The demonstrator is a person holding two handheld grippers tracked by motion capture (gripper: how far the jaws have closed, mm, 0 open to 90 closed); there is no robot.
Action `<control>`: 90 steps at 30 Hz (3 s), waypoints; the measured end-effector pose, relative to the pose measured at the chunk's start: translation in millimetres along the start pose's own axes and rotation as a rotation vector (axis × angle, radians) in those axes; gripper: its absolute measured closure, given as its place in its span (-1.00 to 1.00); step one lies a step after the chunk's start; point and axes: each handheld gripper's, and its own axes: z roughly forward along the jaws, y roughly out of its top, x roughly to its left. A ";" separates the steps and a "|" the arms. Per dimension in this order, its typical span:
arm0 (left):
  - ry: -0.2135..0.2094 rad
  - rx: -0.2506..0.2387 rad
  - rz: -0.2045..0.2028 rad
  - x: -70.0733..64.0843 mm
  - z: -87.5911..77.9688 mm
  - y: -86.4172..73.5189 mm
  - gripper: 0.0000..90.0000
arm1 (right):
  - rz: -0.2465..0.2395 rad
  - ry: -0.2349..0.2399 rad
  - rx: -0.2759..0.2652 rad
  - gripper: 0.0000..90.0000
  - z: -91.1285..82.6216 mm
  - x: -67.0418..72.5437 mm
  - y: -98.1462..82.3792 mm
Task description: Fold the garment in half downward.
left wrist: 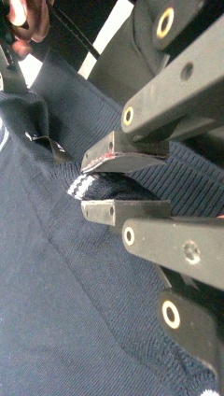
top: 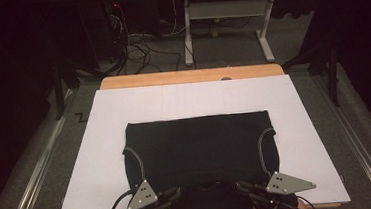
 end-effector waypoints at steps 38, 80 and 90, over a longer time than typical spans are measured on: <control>0.069 -0.029 -0.050 32.7 -5.6 -3.2 -0.28 | 0.080 -0.207 -0.044 -0.58 -1.1 -21.3 -11.5; 0.197 -0.082 -0.146 130.6 -20.9 40.9 -1.00 | 0.109 -0.297 -0.097 -1.00 4.4 -39.9 18.3; 0.174 -0.124 -0.163 157.1 -15.1 68.7 -1.00 | 0.070 -0.293 -0.080 -1.00 25.0 -34.2 44.4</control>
